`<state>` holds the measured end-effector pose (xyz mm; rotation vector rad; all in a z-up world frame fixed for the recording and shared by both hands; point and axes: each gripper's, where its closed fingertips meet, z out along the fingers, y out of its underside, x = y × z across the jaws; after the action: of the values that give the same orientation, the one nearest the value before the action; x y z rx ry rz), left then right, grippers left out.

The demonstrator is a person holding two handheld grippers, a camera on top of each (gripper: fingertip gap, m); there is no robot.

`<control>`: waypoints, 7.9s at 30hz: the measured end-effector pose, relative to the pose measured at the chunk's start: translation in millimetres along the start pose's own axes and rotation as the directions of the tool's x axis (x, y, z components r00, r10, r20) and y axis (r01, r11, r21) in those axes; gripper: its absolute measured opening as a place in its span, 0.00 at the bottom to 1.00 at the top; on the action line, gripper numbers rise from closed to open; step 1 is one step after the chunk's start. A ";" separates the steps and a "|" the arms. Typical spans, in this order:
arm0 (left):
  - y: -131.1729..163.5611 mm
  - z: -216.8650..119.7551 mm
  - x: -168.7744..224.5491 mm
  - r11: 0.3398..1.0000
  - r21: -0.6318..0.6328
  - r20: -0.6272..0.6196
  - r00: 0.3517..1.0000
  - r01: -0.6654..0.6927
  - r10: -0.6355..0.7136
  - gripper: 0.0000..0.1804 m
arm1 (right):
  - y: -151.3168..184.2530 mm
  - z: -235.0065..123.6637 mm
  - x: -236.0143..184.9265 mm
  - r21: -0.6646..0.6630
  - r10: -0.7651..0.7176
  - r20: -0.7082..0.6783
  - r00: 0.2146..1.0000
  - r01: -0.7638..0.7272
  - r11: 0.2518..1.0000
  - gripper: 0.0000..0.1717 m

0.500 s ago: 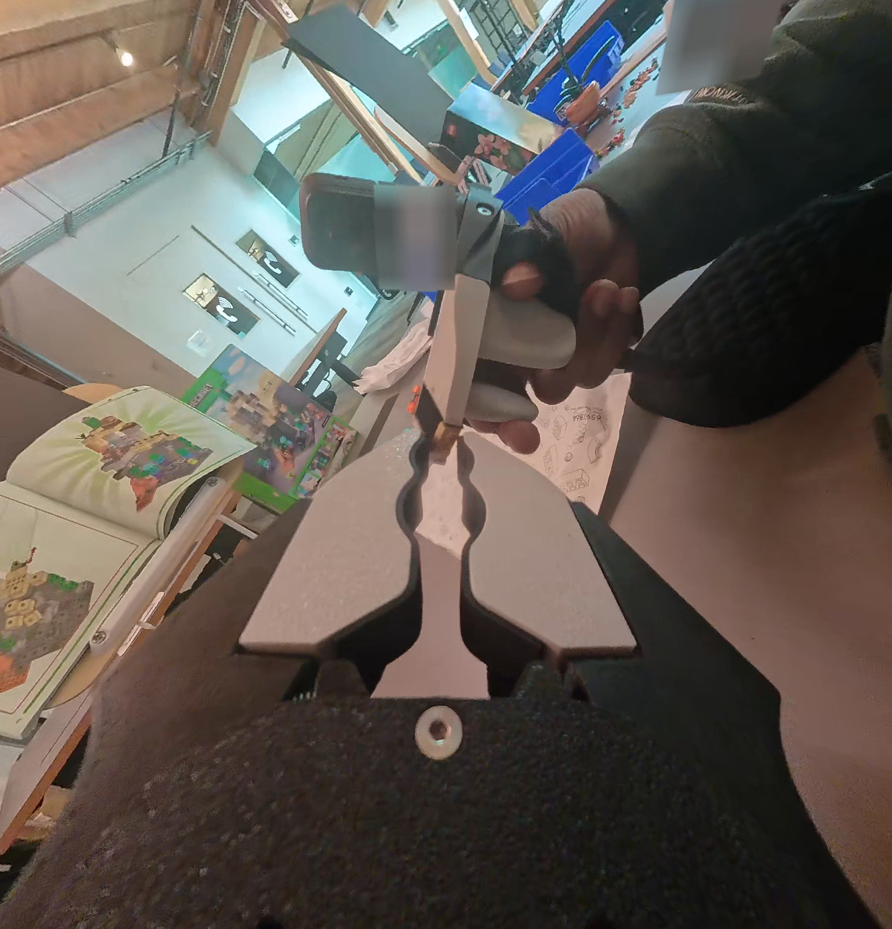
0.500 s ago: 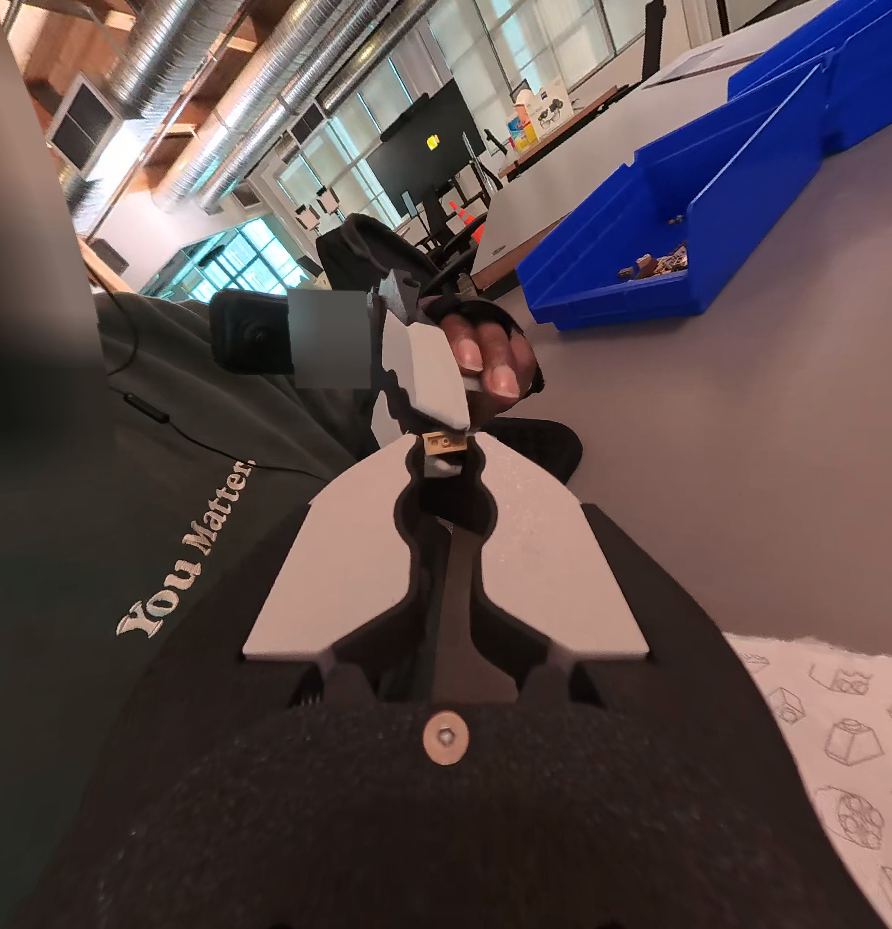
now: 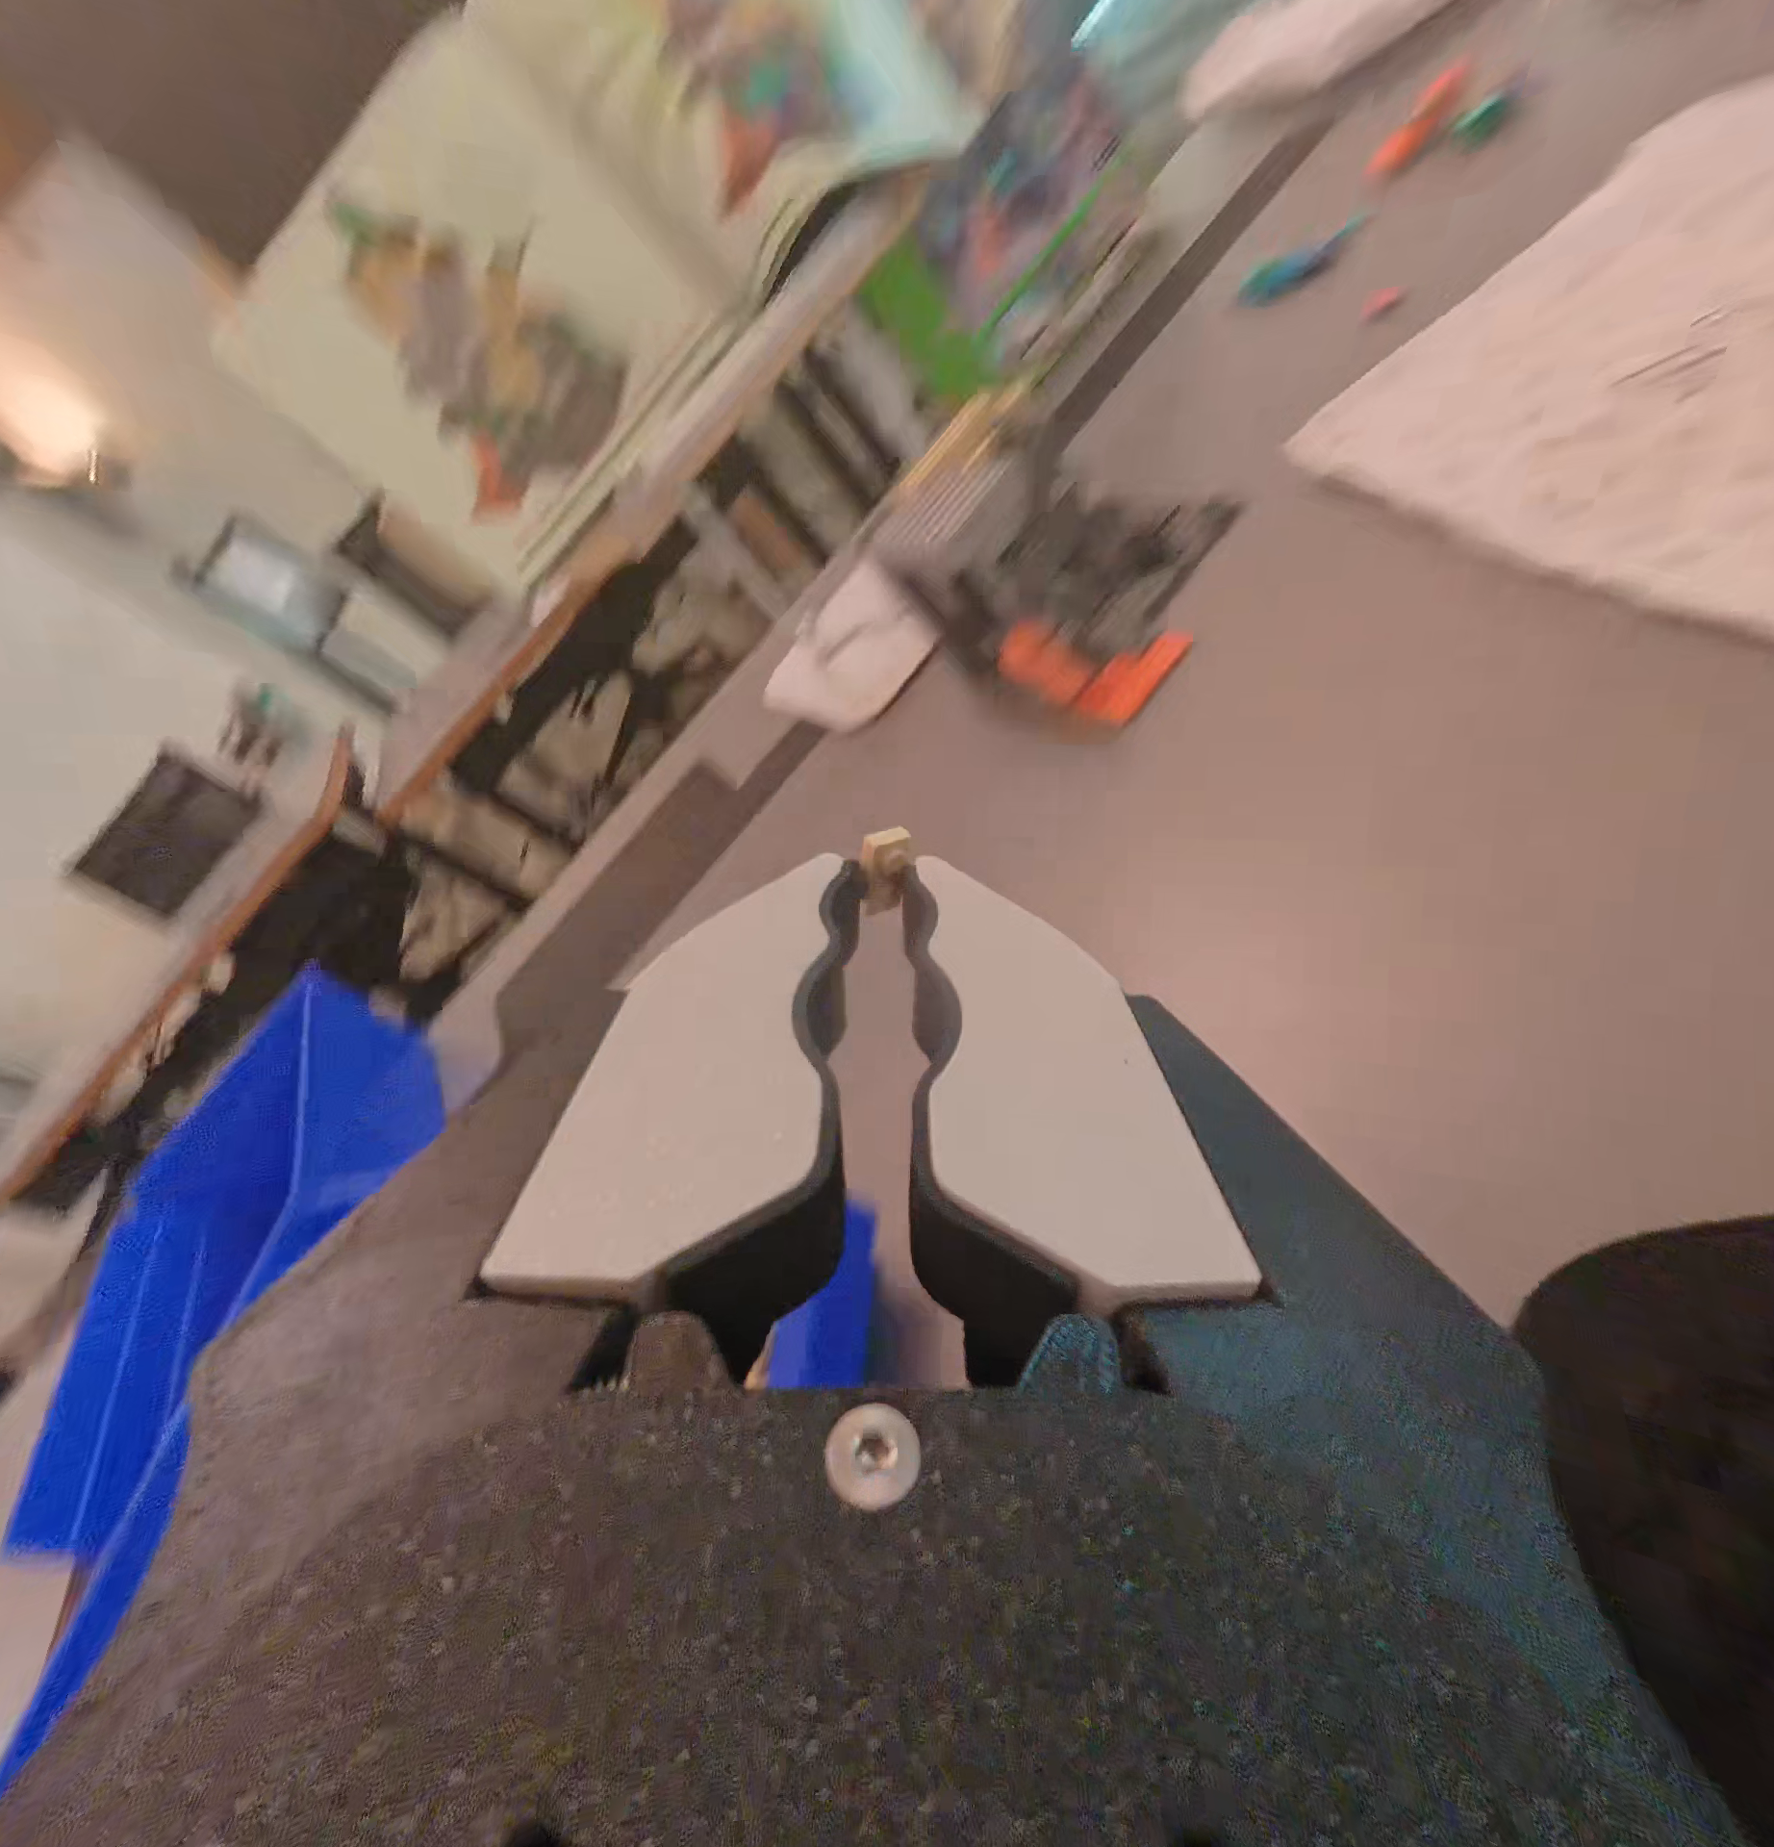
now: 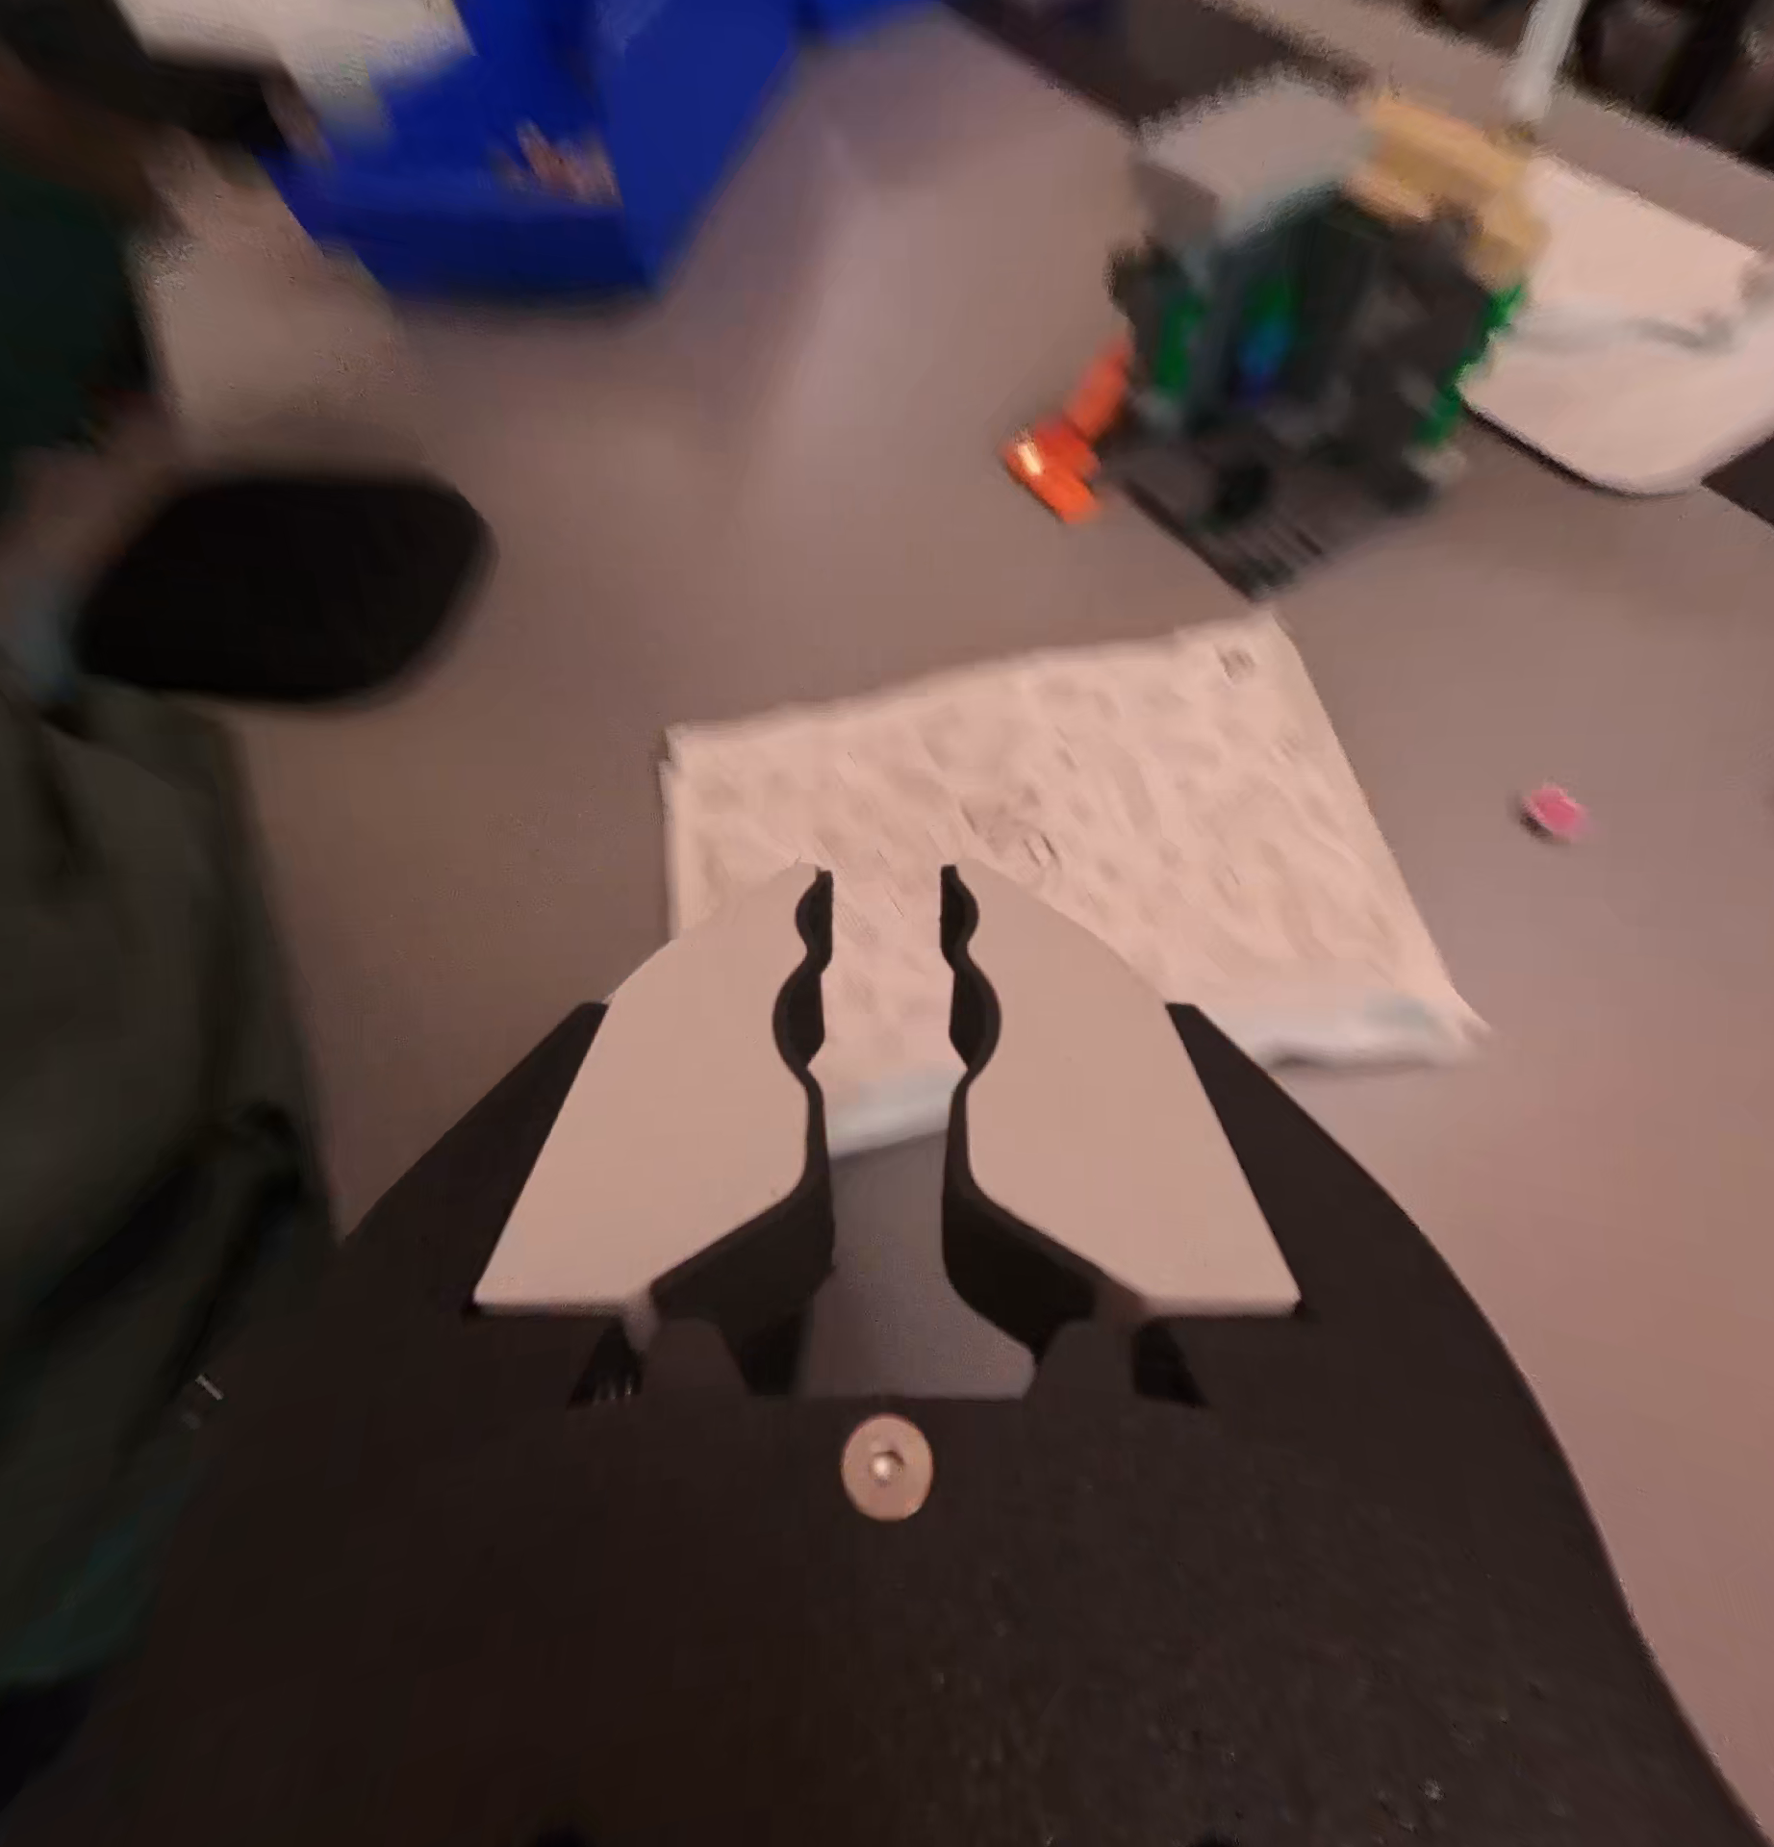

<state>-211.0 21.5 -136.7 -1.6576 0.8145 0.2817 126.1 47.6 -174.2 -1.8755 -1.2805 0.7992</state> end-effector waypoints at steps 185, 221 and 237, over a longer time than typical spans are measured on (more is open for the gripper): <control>170.1 -109.2 -198.9 0.660 -0.244 0.475 0.681 0.711 -0.557 0.06 | -4.5 40.7 -1.6 0.127 0.059 -0.031 0.998 -0.055 0.990 0.08; 233.5 -61.6 -127.7 0.417 -0.642 0.300 0.711 0.643 -0.636 0.26 | -5.4 49.4 -7.1 0.085 0.012 -0.029 1.000 -0.010 0.996 0.08; 227.8 -55.8 -112.5 0.362 -0.683 0.268 0.679 0.634 -0.683 0.09 | 33.2 -1.2 65.6 -0.055 -0.005 -0.291 0.957 -0.012 0.998 0.09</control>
<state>-452.9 -1.3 -229.5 -2.6490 -0.0708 -0.0526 164.3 101.0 -207.2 -1.9552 -1.1231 0.4689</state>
